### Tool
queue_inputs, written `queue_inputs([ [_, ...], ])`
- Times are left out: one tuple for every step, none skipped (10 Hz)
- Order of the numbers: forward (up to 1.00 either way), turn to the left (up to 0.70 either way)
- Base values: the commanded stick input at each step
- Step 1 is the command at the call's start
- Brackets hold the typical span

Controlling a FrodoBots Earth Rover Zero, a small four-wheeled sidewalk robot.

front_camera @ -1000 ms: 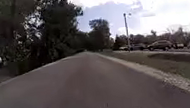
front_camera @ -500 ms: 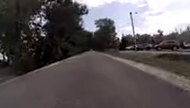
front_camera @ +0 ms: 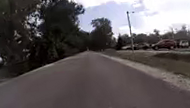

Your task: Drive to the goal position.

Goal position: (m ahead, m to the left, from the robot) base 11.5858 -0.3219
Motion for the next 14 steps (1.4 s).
queue_inputs([
  [0.7, 0.0],
  [0.7, 0.0],
  [0.7, 0.0],
  [0.7, 0.0],
  [0.7, 0.0],
  [0.7, 0.0],
  [0.7, 0.0],
  [0.7, 0.0],
  [0.7, 0.0],
  [0.7, 0.0],
  [0.7, 0.0],
  [0.7, 0.0],
  [0.7, 0.0],
  [0.7, 0.0],
])
